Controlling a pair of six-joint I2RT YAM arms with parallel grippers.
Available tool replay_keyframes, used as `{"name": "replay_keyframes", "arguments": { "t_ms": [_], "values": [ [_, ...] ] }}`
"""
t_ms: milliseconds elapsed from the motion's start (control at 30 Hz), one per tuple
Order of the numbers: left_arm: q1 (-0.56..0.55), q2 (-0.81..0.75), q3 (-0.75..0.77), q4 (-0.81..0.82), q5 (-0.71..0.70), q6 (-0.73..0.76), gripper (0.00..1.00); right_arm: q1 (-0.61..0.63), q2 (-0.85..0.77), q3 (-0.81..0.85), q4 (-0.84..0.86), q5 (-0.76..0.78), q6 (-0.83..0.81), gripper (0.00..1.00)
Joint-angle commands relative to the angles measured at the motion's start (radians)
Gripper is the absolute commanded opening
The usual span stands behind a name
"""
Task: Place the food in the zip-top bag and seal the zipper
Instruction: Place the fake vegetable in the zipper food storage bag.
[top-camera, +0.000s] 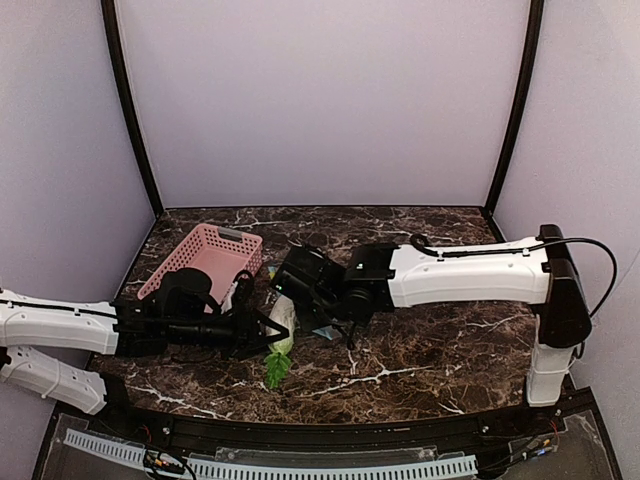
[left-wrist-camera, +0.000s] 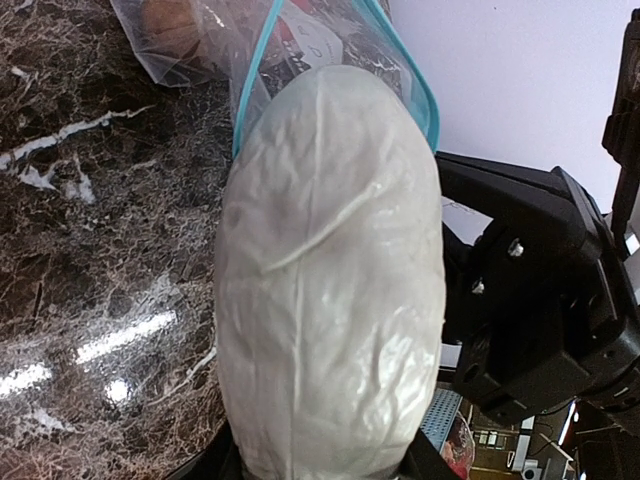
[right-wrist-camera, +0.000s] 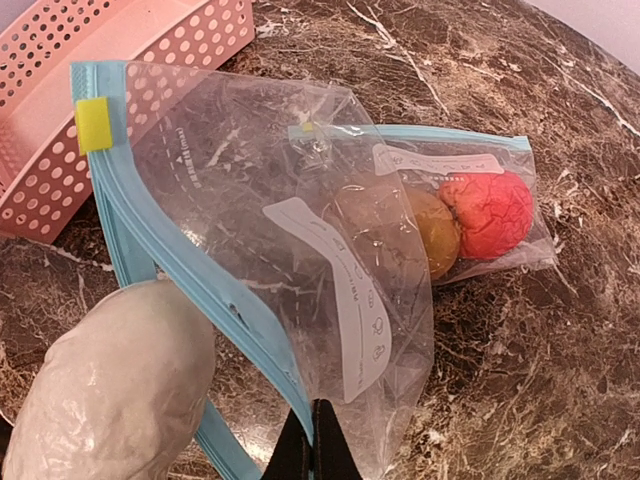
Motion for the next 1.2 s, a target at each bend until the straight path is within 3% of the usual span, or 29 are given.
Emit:
{"name": "replay_keyframes", "arguments": {
  "t_ms": [0,200,467,633,767,1167],
  "values": [
    [-0.005,-0.010,-0.029,0.027,-0.018,-0.015,0.25,-0.006,0.008,-0.012,-0.001,0.010,0.015,0.00],
    [-0.005,0.006,-0.043,0.071,-0.032,-0.024,0.25,0.005,-0.020,-0.058,0.064,0.012,-0.041,0.00],
    [-0.005,0.056,-0.022,0.145,-0.037,-0.032,0.25,0.080,-0.099,-0.196,0.270,0.005,-0.202,0.00],
    [-0.005,0.100,-0.025,0.212,-0.011,-0.054,0.25,0.103,-0.101,-0.209,0.259,0.034,-0.188,0.00],
    [-0.005,0.117,-0.018,0.213,0.009,-0.052,0.25,0.102,-0.103,-0.211,0.271,0.028,-0.179,0.00],
    [-0.005,0.156,0.055,0.086,0.149,0.049,0.25,0.102,-0.215,-0.415,0.541,-0.125,-0.403,0.00]
  ]
}}
